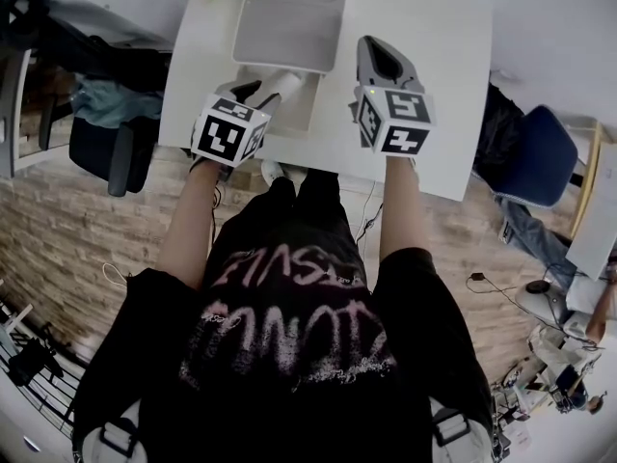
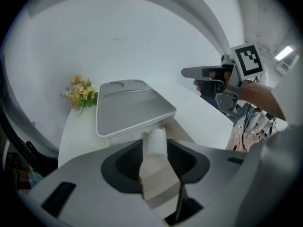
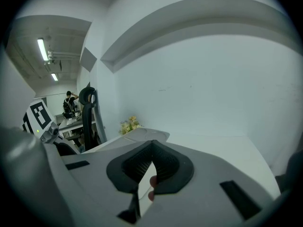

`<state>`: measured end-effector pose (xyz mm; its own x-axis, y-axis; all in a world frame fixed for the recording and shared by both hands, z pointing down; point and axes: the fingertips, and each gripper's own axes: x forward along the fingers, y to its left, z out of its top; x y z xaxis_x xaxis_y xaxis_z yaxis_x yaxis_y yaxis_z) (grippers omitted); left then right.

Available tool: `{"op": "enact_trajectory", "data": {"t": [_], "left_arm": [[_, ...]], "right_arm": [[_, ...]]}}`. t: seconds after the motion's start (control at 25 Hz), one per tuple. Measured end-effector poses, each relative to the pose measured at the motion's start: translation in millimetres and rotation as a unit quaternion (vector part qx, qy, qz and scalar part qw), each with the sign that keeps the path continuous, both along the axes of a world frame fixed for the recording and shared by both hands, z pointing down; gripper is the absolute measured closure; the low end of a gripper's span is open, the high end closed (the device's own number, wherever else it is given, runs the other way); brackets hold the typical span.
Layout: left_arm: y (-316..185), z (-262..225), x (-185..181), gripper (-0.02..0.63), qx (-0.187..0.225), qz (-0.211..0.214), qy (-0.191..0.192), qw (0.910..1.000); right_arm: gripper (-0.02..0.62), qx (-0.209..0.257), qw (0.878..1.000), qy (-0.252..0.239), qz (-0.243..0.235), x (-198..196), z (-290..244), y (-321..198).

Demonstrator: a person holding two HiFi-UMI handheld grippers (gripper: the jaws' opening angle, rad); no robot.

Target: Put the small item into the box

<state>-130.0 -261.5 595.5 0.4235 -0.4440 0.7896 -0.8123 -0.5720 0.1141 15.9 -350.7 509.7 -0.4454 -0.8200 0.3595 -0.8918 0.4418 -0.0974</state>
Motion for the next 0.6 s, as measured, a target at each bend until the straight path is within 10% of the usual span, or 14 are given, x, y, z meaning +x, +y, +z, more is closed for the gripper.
{"op": "enact_trajectory", "data": {"t": [0.6], "left_arm": [[-18,-55,-7,0.494,0.083,-0.030,0.031,0.9956]], "right_arm": [[0.586,0.034,0.999,0.007,-0.003,0,-42,5]]}}
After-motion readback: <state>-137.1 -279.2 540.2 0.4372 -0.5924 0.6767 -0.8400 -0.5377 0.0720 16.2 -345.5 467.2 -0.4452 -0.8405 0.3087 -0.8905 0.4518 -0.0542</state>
